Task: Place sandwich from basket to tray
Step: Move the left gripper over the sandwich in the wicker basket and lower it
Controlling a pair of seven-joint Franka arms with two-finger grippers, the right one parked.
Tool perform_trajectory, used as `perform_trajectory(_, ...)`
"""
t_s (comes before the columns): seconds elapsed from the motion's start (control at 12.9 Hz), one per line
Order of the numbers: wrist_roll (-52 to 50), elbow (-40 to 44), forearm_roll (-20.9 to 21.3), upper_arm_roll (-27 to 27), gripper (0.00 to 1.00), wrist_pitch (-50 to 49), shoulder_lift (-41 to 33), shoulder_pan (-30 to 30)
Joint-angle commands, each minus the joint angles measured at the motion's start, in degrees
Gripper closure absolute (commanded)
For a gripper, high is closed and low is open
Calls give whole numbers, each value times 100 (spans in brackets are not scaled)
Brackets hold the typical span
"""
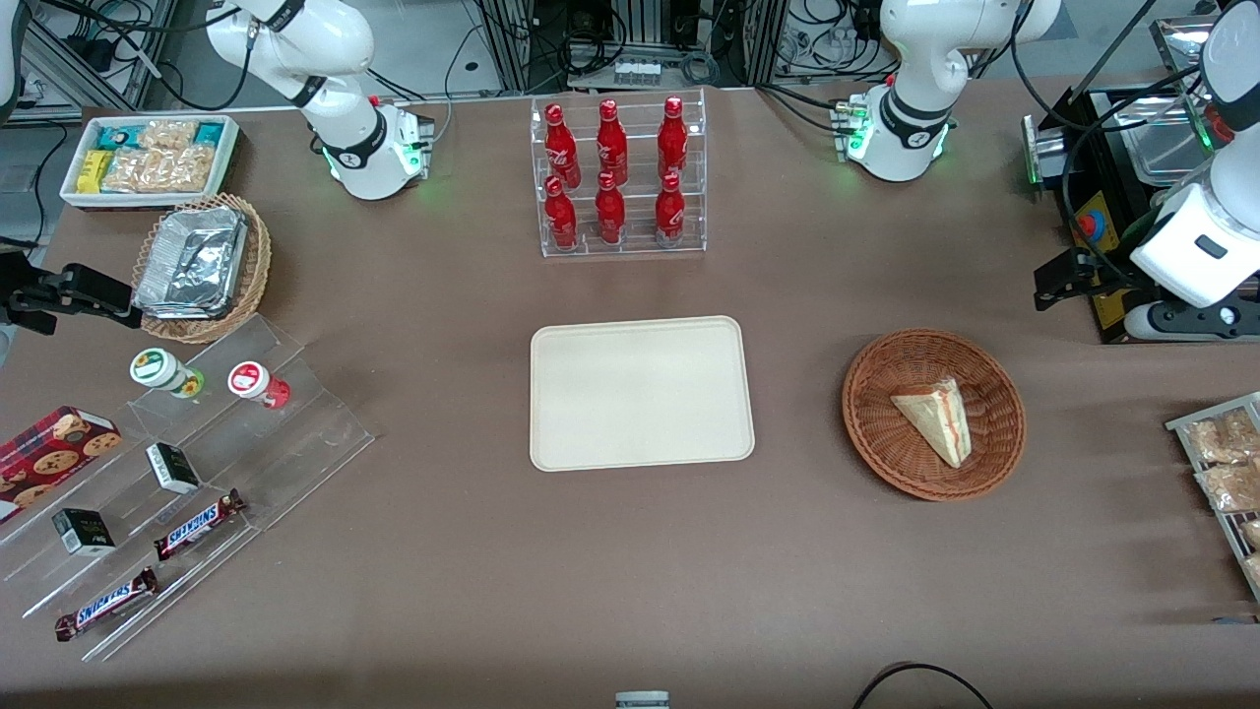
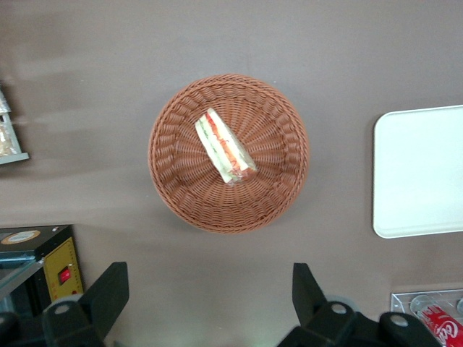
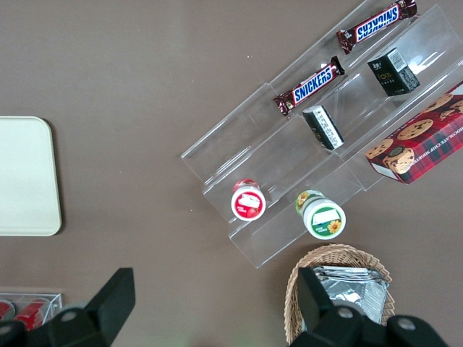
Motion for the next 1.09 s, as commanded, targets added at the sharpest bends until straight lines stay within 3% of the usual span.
perform_trajectory(0.0, 118, 133, -74, 7, 0, -15, 74, -7)
perform_trajectory(0.31, 49, 63, 48, 16, 0, 3, 205, -24)
perform_trajectory(0.54, -153, -576, 75, 25, 0, 589, 198, -42)
perform_trajectory(1.01, -2375, -2010, 84, 16, 0, 2242, 13, -191)
